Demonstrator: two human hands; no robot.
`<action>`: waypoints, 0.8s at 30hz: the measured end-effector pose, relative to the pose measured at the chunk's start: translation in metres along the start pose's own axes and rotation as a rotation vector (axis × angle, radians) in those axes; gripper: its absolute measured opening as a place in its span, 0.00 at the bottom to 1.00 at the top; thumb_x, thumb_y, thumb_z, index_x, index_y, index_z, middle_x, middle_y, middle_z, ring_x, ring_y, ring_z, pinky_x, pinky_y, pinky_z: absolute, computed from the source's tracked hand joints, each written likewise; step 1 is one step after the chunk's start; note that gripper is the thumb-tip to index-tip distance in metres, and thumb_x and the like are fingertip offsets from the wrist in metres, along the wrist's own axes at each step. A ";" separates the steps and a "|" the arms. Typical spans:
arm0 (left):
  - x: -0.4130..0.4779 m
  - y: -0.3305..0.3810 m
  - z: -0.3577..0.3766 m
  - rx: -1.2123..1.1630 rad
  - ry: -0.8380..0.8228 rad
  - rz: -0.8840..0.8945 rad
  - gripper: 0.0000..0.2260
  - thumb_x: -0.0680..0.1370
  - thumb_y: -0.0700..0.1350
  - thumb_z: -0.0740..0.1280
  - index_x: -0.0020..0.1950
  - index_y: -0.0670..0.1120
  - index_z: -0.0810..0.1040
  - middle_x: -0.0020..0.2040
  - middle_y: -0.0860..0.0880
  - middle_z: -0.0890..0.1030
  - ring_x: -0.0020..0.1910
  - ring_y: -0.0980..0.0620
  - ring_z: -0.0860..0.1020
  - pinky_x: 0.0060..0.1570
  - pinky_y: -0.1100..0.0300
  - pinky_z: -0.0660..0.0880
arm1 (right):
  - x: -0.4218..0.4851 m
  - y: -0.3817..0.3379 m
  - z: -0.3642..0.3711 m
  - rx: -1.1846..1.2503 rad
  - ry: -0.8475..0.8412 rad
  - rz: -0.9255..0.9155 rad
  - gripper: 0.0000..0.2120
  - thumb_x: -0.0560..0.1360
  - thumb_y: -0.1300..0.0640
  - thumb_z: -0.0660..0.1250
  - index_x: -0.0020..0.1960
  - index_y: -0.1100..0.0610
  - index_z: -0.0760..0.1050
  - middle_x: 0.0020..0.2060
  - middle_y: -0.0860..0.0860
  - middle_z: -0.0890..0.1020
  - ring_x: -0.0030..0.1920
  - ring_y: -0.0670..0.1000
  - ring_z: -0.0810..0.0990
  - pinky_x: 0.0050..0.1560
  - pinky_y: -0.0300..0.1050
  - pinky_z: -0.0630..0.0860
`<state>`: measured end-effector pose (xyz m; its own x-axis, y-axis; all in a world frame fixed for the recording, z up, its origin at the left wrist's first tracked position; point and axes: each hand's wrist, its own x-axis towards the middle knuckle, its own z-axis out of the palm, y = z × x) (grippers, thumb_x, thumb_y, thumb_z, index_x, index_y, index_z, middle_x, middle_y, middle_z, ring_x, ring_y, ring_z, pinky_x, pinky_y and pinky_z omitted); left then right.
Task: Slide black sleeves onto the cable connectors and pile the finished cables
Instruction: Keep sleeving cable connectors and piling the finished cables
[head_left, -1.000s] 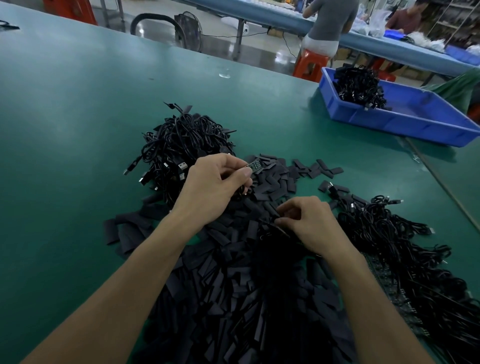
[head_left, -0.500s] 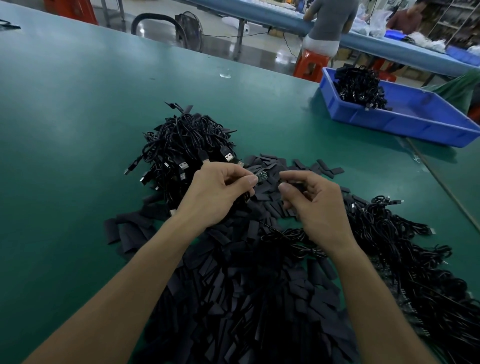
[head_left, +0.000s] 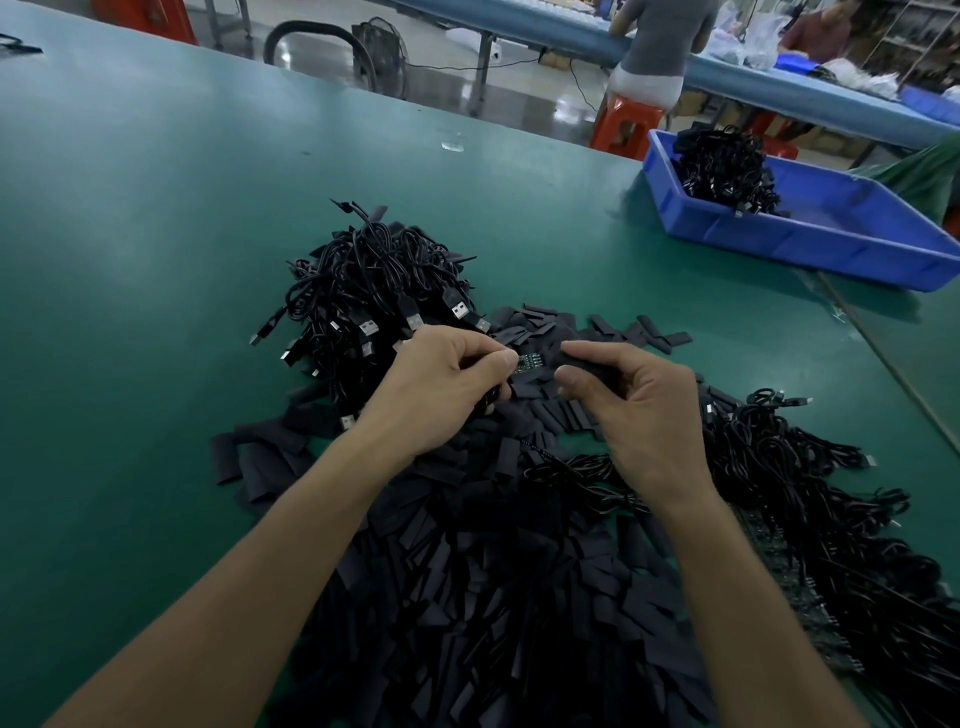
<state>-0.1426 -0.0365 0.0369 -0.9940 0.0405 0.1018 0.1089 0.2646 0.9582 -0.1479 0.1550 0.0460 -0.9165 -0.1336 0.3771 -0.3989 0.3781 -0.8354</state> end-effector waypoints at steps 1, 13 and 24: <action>0.000 0.001 0.000 -0.007 -0.001 -0.003 0.09 0.82 0.45 0.67 0.43 0.48 0.84 0.32 0.55 0.83 0.29 0.58 0.78 0.35 0.61 0.75 | 0.000 0.000 0.000 -0.013 -0.001 -0.007 0.13 0.73 0.58 0.75 0.50 0.40 0.80 0.38 0.40 0.86 0.40 0.42 0.85 0.47 0.33 0.78; -0.001 0.001 0.003 -0.090 0.006 -0.064 0.11 0.82 0.44 0.67 0.42 0.42 0.83 0.30 0.53 0.82 0.27 0.59 0.77 0.32 0.68 0.74 | -0.005 0.000 0.004 0.014 0.000 0.001 0.12 0.70 0.54 0.77 0.52 0.43 0.81 0.38 0.40 0.85 0.39 0.41 0.85 0.46 0.33 0.79; -0.002 0.000 0.002 -0.112 0.004 -0.094 0.12 0.82 0.45 0.67 0.41 0.41 0.84 0.30 0.52 0.81 0.28 0.56 0.76 0.33 0.65 0.74 | -0.005 -0.001 0.008 0.000 0.021 0.001 0.12 0.71 0.58 0.77 0.52 0.47 0.82 0.38 0.39 0.85 0.38 0.39 0.84 0.43 0.30 0.78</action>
<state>-0.1410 -0.0345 0.0360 -0.9998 0.0171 0.0109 0.0135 0.1582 0.9873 -0.1428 0.1479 0.0416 -0.9161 -0.1139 0.3845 -0.3978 0.3780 -0.8360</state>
